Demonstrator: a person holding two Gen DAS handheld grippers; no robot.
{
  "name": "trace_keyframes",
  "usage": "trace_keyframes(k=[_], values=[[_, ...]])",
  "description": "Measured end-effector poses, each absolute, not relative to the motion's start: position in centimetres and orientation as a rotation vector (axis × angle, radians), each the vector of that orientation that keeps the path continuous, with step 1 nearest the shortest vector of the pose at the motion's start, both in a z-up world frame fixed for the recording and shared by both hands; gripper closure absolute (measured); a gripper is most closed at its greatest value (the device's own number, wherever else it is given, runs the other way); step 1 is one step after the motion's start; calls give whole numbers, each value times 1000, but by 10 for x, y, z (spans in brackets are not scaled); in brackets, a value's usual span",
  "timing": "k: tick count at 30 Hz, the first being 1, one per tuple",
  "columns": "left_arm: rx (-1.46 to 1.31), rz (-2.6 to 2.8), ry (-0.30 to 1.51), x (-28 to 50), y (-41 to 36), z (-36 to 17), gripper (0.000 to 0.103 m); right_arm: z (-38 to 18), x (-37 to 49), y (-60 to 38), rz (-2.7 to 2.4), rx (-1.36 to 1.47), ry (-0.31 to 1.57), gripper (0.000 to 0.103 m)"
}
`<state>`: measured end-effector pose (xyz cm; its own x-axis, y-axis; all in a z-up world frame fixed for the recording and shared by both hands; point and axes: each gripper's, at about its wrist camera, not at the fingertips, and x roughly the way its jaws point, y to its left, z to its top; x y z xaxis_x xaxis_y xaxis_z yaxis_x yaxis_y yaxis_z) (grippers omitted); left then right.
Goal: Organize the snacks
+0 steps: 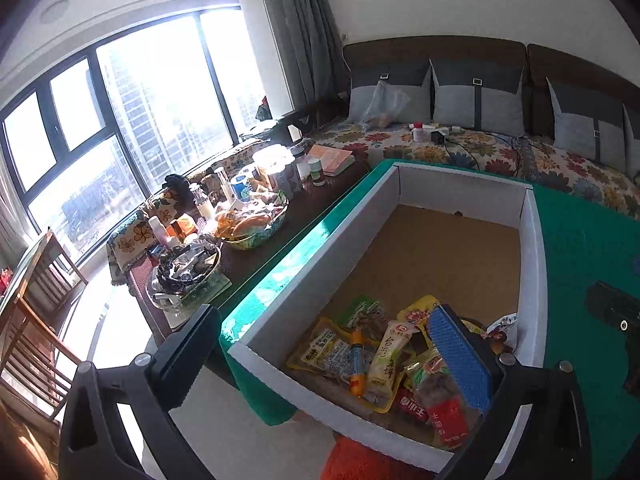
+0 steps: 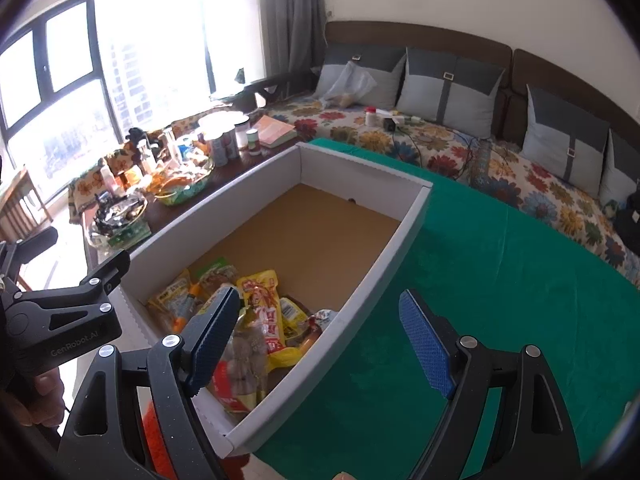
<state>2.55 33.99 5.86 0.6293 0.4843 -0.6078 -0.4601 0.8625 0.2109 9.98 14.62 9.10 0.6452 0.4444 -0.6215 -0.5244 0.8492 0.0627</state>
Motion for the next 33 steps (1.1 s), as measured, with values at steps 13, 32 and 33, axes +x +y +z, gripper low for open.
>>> trace_keyframes(k=[13,32,33], values=[[-25,505,770,29,357,45,0,84,98,160,550,-152,708,18],[-49,435,766,28,362,51,0,84,96,175,549,-192,732,18],[-52,432,769,28,363,50,0,84,96,175,549,-193,735,18]])
